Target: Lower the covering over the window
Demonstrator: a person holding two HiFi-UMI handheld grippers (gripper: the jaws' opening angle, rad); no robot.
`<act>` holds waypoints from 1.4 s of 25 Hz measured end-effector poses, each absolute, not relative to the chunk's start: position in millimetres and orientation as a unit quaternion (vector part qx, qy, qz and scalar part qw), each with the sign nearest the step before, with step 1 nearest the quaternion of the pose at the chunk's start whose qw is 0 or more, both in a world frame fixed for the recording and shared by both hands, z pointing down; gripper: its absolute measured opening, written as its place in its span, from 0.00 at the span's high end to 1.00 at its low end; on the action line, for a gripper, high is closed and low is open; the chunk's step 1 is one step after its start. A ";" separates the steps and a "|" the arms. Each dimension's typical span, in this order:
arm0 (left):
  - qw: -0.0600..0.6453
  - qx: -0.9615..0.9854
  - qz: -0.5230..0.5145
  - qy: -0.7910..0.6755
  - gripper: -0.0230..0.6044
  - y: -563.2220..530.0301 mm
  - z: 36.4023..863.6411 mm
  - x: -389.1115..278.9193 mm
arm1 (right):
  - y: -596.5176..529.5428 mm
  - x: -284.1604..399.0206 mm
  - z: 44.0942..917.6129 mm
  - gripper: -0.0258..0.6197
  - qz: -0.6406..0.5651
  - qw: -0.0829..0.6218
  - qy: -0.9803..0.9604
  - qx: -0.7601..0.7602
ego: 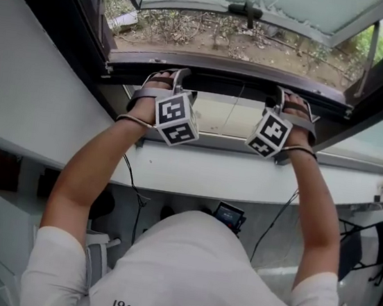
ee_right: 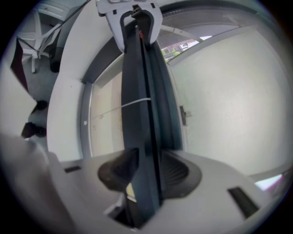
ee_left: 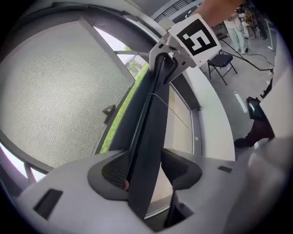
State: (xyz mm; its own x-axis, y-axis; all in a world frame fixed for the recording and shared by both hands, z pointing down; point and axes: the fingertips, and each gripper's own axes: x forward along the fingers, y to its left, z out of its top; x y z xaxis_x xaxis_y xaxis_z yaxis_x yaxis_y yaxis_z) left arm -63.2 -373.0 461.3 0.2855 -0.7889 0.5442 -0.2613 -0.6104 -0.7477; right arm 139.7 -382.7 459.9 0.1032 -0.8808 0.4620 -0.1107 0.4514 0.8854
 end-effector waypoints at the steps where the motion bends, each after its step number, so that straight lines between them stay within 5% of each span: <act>1: 0.269 -0.755 -0.488 0.345 0.62 -372.1 462.0 -62.9 | -382.4 139.6 460.8 0.73 -0.311 0.614 -0.595 0.417; 18: 0.245 -0.773 -0.490 0.320 0.62 -367.9 462.7 -63.5 | -378.8 139.8 458.1 0.73 -0.289 0.591 -0.627 0.416; 35: 0.147 -0.856 -0.349 0.353 0.65 -347.6 411.7 -52.8 | -368.9 120.7 419.0 0.78 -0.274 0.507 -0.678 0.456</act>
